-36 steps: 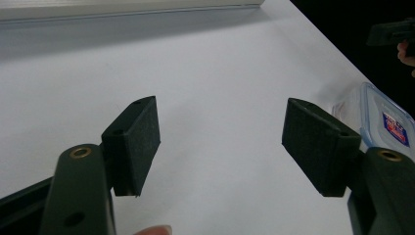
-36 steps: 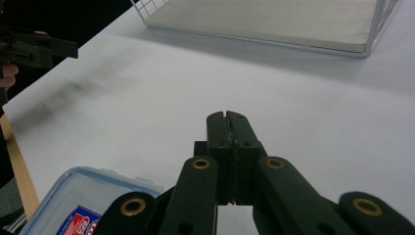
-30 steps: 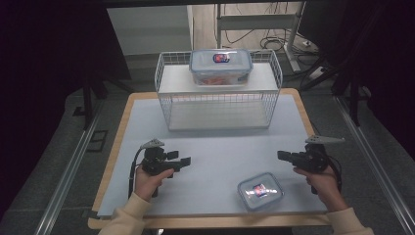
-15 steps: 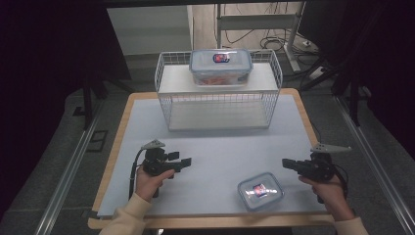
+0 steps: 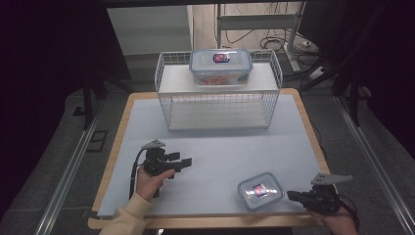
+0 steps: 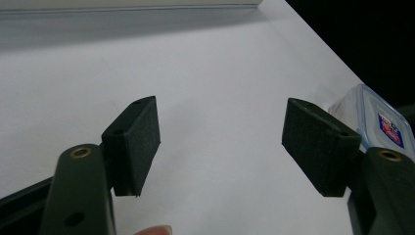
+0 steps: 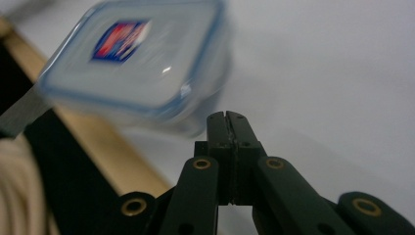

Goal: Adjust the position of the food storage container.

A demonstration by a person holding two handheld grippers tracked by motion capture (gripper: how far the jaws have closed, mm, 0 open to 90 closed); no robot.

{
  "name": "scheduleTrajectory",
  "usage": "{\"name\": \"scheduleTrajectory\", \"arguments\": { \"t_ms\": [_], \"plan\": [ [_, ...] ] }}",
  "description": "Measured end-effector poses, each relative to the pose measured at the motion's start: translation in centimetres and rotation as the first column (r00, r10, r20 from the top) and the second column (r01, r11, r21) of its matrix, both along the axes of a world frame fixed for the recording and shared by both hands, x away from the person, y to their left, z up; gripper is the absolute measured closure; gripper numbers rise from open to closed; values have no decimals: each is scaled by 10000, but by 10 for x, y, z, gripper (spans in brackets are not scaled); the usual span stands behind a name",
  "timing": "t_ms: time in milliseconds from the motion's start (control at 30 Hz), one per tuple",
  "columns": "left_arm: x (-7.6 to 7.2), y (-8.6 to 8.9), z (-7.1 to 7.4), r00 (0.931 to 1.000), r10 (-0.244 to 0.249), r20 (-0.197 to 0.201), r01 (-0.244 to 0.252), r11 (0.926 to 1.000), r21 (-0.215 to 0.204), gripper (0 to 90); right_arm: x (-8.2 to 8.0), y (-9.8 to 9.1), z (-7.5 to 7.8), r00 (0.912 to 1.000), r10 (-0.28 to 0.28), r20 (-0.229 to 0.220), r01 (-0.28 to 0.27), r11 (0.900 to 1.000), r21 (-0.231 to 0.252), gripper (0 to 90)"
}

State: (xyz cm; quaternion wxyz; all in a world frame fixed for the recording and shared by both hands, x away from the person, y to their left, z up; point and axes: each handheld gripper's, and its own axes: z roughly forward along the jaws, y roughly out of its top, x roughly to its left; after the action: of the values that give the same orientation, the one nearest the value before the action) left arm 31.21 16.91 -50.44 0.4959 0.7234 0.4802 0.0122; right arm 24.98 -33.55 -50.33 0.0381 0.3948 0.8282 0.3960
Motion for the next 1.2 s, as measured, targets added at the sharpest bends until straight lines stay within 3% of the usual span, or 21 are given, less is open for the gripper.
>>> {"name": "scheduleTrajectory", "arguments": {
  "t_ms": [33,67,167,300,700,967,1200],
  "plan": [
    [0,0,0,10000,15,-31,-15,10000,-43,302,-8,8,-4,9988,438,-223,-442,9989,-181,893],
    [0,0,0,10000,15,-31,-15,10000,-43,302,-8,8,-4,9988,438,-223,-442,9989,-181,893],
    [0,1,0,10000,55,-17,-56,10000,-51,302,-15,26,-9,9912,1235,-473,-1253,9914,-376,893],
    [1,3,0,9999,109,-41,-110,9999,-66,302,-15,37,-10,9851,1646,-505,-1662,9857,-287,893],
    [2,5,-1,9997,187,-141,-190,9997,-162,302,-6,53,-13,9831,1765,-490,-1777,9838,-213,894],
    [3,7,-2,9996,246,-170,-249,9996,-163,303,11,66,-13,9874,1529,-396,-1533,9881,-83,894],
    [3,9,-3,9994,293,-156,-296,9994,-159,302,30,87,-14,9852,1677,-359,-1679,9858,-35,894]
  ]
}}
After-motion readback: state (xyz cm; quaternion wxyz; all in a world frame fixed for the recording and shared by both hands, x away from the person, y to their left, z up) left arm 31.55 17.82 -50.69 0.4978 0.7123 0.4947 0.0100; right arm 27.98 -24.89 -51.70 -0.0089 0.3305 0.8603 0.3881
